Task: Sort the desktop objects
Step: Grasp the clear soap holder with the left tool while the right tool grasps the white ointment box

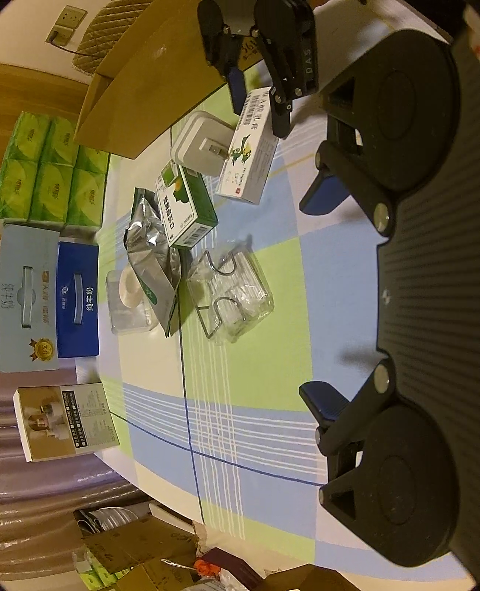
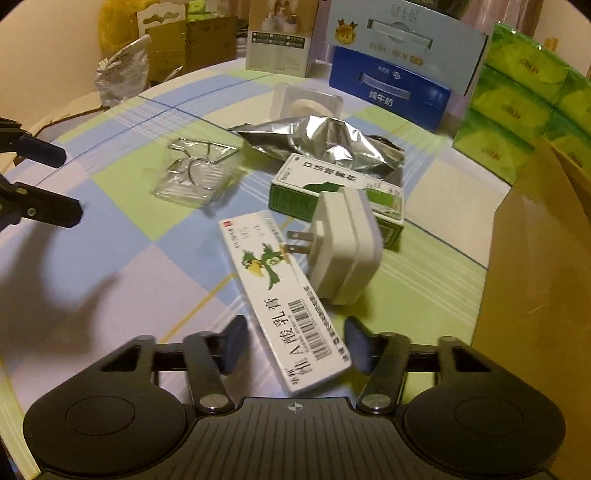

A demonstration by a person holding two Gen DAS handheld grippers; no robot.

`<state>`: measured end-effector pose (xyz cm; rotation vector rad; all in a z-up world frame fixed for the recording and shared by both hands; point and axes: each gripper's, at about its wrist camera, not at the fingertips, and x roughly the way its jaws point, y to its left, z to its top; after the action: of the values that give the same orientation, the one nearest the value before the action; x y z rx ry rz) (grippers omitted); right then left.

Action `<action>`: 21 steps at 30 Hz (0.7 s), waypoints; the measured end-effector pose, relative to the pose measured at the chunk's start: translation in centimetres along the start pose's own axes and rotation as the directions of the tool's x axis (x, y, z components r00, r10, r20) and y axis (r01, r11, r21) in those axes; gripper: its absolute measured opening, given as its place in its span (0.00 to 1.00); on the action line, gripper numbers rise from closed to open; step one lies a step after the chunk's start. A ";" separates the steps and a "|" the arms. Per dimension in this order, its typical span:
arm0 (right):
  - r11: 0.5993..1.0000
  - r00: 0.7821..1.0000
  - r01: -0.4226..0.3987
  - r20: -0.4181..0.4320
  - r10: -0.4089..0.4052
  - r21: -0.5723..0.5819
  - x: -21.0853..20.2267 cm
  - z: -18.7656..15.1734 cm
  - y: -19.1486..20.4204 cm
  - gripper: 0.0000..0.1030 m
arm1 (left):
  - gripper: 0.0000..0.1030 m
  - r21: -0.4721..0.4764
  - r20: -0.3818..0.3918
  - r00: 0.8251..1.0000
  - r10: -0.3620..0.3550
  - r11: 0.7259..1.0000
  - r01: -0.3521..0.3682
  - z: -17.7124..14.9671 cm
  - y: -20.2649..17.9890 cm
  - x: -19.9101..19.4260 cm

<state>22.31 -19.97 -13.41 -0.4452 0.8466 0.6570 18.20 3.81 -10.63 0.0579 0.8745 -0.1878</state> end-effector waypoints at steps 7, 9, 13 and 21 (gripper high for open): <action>0.995 1.000 -0.005 -0.005 0.005 0.099 0.2 0.7 1.8 0.35 | 0.92 0.028 0.009 1.000 0.003 1.000 -0.003 0.6 0.5 1.8; 0.991 1.000 0.006 0.001 -0.007 0.136 0.2 0.9 2.1 0.35 | 0.92 0.021 0.003 1.000 -0.005 1.000 0.005 1.0 0.9 2.7; 0.986 0.999 0.043 0.023 -0.047 0.159 0.5 1.1 2.8 0.35 | 0.92 -0.016 0.016 1.000 -0.020 1.000 0.020 1.9 1.6 4.1; 0.978 0.995 0.065 0.067 -0.080 0.196 0.9 1.0 2.9 0.34 | 0.96 -0.065 0.065 0.998 -0.025 0.997 0.029 4.3 0.8 6.8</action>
<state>21.32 -16.99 -13.82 -0.2723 0.8105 0.5151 25.84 3.12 -13.13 -0.0215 0.8171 -0.1853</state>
